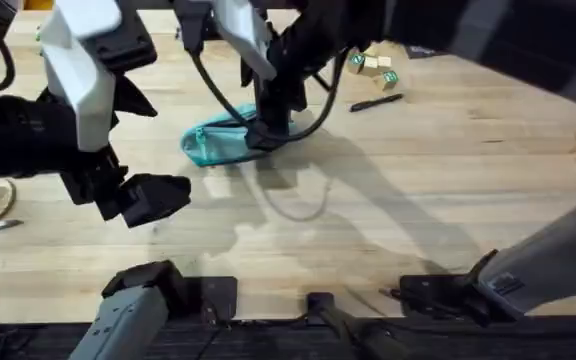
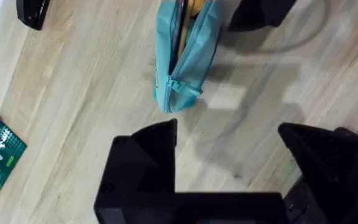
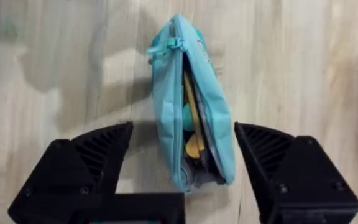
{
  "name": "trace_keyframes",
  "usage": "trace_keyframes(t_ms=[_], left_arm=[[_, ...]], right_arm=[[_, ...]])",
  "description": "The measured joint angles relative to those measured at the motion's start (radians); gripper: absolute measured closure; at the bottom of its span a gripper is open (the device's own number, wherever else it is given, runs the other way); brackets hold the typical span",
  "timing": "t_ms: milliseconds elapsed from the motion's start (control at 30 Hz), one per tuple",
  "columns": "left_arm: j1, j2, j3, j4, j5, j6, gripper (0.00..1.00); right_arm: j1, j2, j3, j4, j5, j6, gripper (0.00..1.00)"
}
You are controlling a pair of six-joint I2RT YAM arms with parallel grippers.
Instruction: Unzip the bag, pick up the pens from the table one at a time and place them inside, then zip the bag closed.
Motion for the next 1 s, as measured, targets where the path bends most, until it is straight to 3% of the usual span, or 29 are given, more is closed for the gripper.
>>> trace_keyframes(t_ms=[300,633,800,1000], left_arm=[[0.000,0.000,0.000,0.000,0.000,0.000,0.008],[0.000,0.000,0.000,0.000,0.000,0.000,0.008],[0.000,0.000,0.000,0.000,0.000,0.000,0.008],[0.000,0.000,0.000,0.000,0.000,0.000,0.006]], right_arm=[[-0.067,-0.101,0.000,-0.018,0.000,0.235,0.004],[-0.275,-0.125,0.000,-0.066,0.000,0.683,0.004],[-0.367,-0.125,0.000,-0.071,0.000,0.826,0.004],[-0.406,-0.125,0.000,-0.072,0.143,1.001,0.003]])
